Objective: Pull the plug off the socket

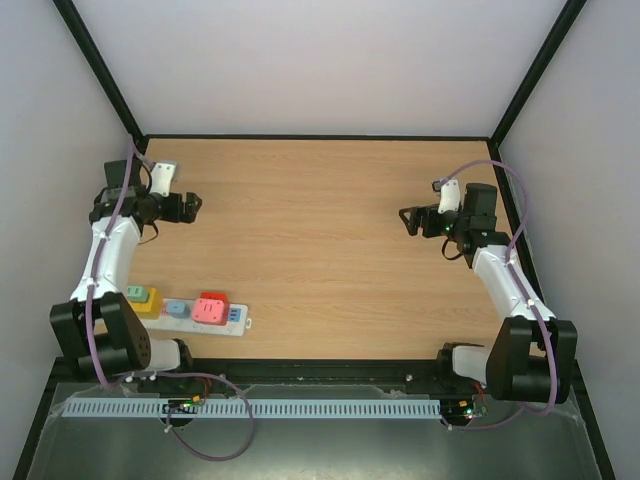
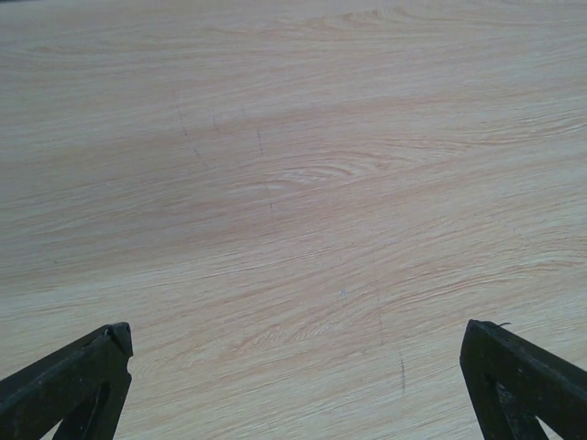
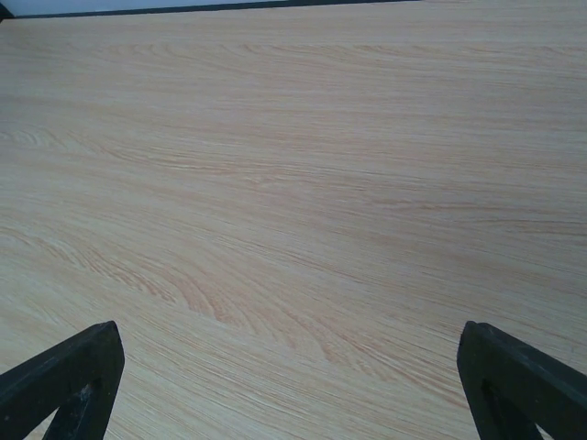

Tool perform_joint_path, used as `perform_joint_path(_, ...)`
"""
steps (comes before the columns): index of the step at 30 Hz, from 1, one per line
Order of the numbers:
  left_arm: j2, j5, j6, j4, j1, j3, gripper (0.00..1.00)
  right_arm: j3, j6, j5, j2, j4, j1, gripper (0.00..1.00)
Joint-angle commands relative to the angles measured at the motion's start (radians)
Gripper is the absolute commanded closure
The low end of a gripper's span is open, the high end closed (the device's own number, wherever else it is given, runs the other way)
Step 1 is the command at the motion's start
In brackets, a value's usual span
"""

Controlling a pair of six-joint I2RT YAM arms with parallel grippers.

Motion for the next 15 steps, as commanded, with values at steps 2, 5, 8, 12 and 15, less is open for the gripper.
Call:
perform_joint_path(2,-0.090,-0.046,0.157,-0.039,-0.022,0.000,0.00,-0.007,-0.029,-0.037,-0.020,-0.017,0.006,0.02)
perform_joint_path(5,-0.016,-0.030,0.365,-0.273,-0.018,0.100,0.00,-0.002,-0.033,-0.051,-0.011,-0.027,0.007,0.02)
perform_joint_path(8,0.063,0.038,0.528,-0.489,0.031,0.204,0.00,0.001,-0.044,-0.061,-0.008,-0.038,0.007,0.02)
perform_joint_path(12,0.081,0.070,0.772,-0.690,0.089,0.270,0.00,-0.003,-0.057,-0.062,-0.013,-0.044,0.007,0.02)
perform_joint_path(15,0.040,0.031,0.916,-0.767,0.109,0.245,0.00,-0.004,-0.060,-0.069,-0.011,-0.047,0.007,0.02)
